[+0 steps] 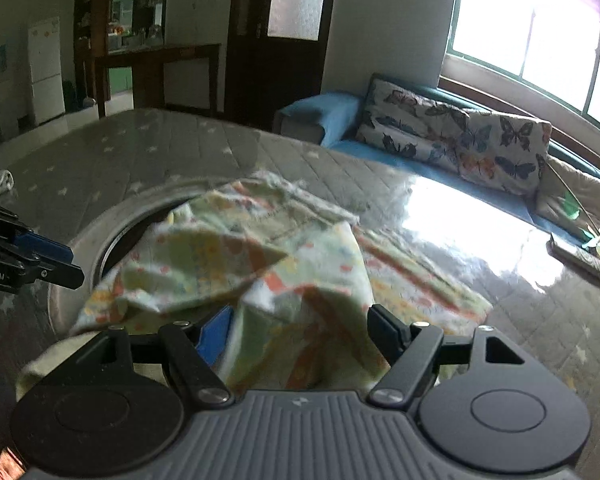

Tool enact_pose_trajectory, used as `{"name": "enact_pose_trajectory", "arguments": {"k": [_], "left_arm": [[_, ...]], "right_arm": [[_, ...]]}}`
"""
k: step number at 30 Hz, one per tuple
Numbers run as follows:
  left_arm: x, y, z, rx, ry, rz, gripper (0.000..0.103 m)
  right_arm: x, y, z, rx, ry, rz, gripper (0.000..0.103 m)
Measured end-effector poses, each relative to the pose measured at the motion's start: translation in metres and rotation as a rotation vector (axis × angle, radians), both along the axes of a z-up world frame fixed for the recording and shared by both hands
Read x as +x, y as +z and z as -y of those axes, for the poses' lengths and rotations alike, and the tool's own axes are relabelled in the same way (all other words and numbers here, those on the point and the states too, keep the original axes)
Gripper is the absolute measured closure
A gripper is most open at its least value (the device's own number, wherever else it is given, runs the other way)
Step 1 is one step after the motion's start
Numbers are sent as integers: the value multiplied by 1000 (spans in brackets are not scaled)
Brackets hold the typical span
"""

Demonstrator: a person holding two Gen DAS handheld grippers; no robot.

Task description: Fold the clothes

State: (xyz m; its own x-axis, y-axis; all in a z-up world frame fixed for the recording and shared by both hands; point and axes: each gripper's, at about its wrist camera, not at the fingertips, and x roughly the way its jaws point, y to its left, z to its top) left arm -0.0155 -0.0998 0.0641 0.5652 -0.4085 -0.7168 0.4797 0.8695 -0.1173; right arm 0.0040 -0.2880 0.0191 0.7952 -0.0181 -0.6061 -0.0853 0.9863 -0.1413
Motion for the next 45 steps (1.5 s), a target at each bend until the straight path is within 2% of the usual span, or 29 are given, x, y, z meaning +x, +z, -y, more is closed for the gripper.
{"name": "enact_pose_trajectory", "arguments": {"k": [5,10,25,30,32,45], "left_arm": [[1,9,5,-6,-9,27,58],[-1,10,18,1,-44,35,57],[3,-7,58,42,-124,26,55],[6,-18,64,58,-131,12,55],[7,-21,65,63,-135,10,55],[6,-31,67,80,-150,-4,53]], "right_arm": [[10,4,-9,22,16,19,27],[17,-8,-14,2,22,-12,27],[-9,-25,3,-56,-3,-80,27],[-17,-13,4,-61,6,-63,26],[-18,-5,4,-60,11,-44,23],[-12,27,-3,-103,46,11,21]]}}
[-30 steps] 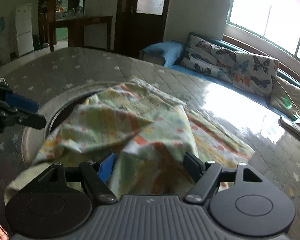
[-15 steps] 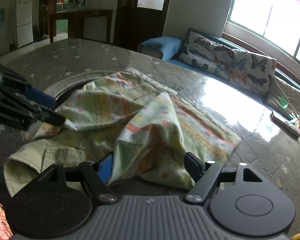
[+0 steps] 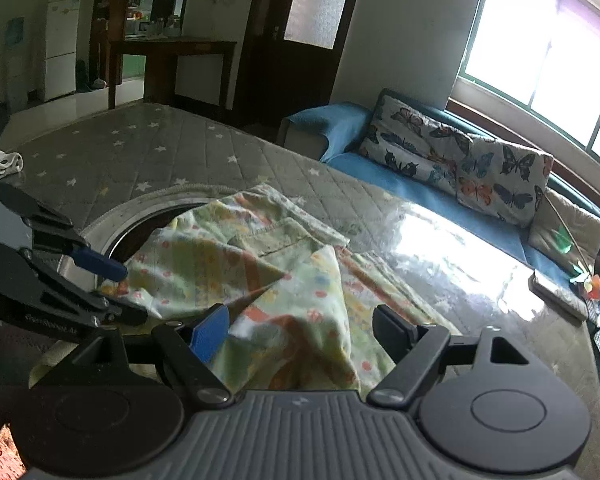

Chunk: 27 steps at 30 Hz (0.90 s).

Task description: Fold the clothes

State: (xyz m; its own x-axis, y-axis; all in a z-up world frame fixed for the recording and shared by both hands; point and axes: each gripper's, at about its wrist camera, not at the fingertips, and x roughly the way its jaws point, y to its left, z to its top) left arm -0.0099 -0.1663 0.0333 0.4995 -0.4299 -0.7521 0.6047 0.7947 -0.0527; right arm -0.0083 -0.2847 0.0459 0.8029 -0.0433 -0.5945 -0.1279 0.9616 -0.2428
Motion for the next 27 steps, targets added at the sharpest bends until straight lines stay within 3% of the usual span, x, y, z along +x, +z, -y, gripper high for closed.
{"name": "enact_pose_trajectory", "arguments": {"k": [10,27], "left_arm": [[-1,-2,-4,-6,-1,-6,52],[0,-5,-6,-9,-8,-14,49]], "right_arm": [[16,10,-5,-16,6,30,20],[58,-7,-8,-56,-10,5,23]]}}
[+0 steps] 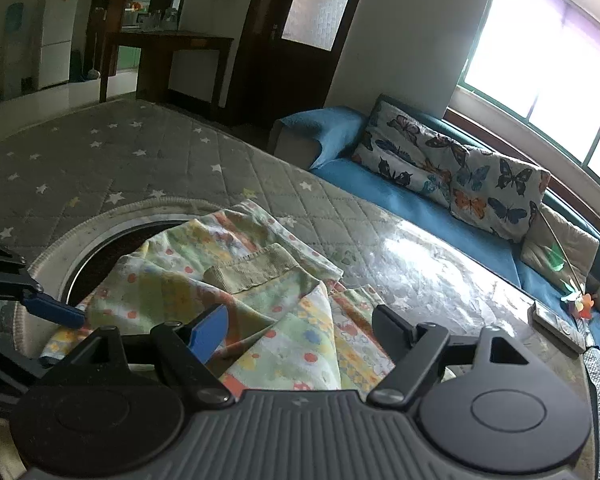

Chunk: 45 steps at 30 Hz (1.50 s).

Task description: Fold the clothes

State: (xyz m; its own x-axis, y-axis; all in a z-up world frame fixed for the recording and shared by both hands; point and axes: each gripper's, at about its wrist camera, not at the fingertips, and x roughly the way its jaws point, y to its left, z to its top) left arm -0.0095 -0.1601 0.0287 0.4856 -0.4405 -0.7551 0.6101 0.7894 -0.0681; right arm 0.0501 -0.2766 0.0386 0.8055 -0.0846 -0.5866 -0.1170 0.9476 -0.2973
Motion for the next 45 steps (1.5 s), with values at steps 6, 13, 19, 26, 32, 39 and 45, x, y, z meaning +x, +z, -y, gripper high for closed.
{"name": "enact_pose_trajectory", "arguments": {"k": [6,13,19,26,32,39,45], "left_arm": [[1,0,0,-1,-3,-1,49],[2,-1,-1,-2,-6,-3,48],[2,-2,-1,-4,-6,-3,48],[3,-2,-2,-11,-6,-7,47],[3,-2,-3,-15,-8,-10,46],[3,-2,-4,-25,-4,-15,44],[4,-4,-6,-30,-4,-21,43]], "right_arm": [[8,-12,2,5,-12,-21,24],[12,-20,9,8,-27,-40,27],[11,-18,10,2,-26,-37,28],[14,-14,13,14,-25,-22,28],[23,-9,17,22,-26,-14,32],[57,-9,18,20,-23,-31,35],[109,-25,22,3,-40,-130,47]]}}
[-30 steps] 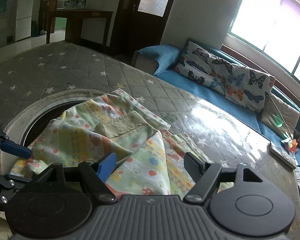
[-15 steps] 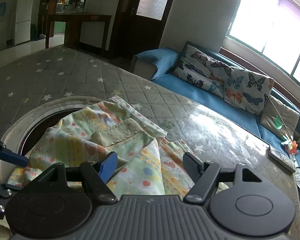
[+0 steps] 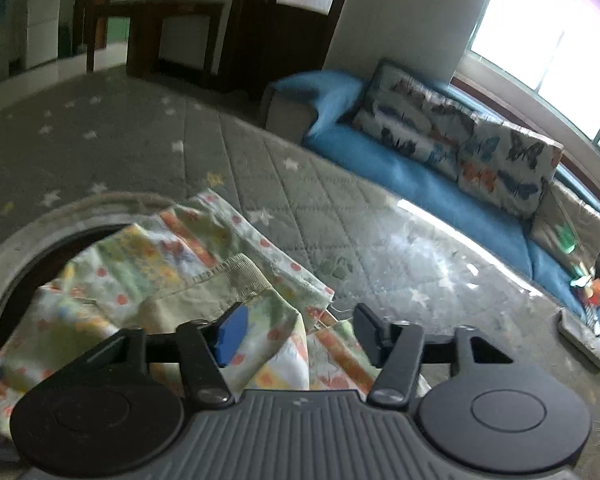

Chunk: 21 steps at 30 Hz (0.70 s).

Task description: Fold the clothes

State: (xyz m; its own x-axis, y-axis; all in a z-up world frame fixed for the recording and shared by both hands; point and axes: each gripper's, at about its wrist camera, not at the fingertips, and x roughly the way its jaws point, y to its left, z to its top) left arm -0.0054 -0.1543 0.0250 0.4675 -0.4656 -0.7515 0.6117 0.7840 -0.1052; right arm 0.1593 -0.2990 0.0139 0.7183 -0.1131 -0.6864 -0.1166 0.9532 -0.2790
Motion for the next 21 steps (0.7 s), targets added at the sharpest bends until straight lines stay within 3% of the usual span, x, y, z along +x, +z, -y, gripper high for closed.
{"name": "enact_pose_trajectory", "arguments": {"k": [6,8,11,14,21], "left_arm": [[2,-2,0,-5,-3,-7,42],[2,-2,-1,-6,-3,-9,41],[3,-3,-2,-5,-2,-9,41],[4,-5,-4,-6,0,-11,41],[4,-7,-4,-5,5,-8,41]], "right_arm": [[29,-20,9,22,-25,-90,49],[33,-25,15,42,-36,-119,69],[28,-28,24,75,-57,-131,88],[11,-17,26,76,-62,-88,95],[-57,28,42,-2,-131,86,96]]}}
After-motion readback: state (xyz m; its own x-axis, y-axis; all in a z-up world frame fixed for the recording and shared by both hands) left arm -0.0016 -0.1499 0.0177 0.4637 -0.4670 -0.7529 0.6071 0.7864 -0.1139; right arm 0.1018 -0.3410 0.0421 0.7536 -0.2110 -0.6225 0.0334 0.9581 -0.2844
